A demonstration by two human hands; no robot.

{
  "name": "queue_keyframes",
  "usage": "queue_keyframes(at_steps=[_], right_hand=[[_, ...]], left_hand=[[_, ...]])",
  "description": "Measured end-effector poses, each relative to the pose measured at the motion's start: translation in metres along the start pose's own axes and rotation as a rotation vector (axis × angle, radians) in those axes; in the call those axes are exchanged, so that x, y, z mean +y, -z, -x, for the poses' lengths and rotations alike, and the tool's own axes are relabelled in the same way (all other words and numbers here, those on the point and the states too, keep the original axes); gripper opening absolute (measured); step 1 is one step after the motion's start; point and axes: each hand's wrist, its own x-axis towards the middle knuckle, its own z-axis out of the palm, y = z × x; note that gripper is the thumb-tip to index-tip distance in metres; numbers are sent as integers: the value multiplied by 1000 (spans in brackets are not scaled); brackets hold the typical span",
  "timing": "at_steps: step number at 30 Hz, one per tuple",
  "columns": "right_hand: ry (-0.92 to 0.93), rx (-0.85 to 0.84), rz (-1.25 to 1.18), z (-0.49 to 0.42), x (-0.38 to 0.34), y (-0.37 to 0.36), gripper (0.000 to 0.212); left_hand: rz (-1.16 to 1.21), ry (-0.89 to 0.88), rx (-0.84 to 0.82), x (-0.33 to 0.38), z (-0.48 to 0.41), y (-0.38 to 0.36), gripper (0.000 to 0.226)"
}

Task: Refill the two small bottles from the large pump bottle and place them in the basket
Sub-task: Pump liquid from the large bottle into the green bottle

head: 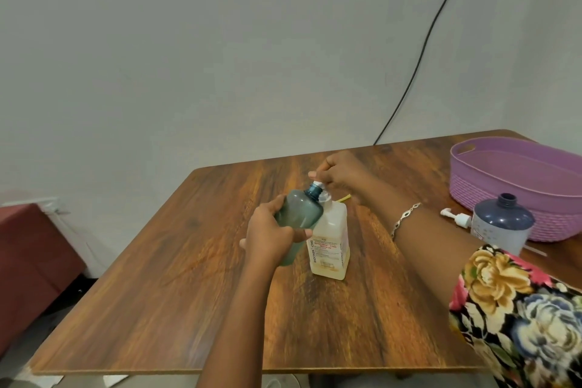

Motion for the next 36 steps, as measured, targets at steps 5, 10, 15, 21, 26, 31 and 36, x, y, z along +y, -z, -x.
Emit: queue_keyframes(at_steps=[5,10,15,21,26,31,36], right_hand=[[6,32,-79,-1,12,-3,15],[30,52,-95,-4,25,-8,19],[35,23,-162,-5,14,-1,15],[48,55,-151,-6,28,-9,20],[56,58,-104,-4,24,-10,21],[4,0,-202,-4,11,-6,17],[36,74,-58,-6,28,-11,21]], left_hand=[[-26,-7,5,-1,-2,-2,88],[-42,2,9,-6,2,-6,86],[-27,-33,10,6,-1,0,84],[-15,13,5,-3,2,-5,84],[-8,29,17,-2,3,-4,86],[-57,-23,27,4,-2,2,84],[-76,13,21,-2,1,-4,85]])
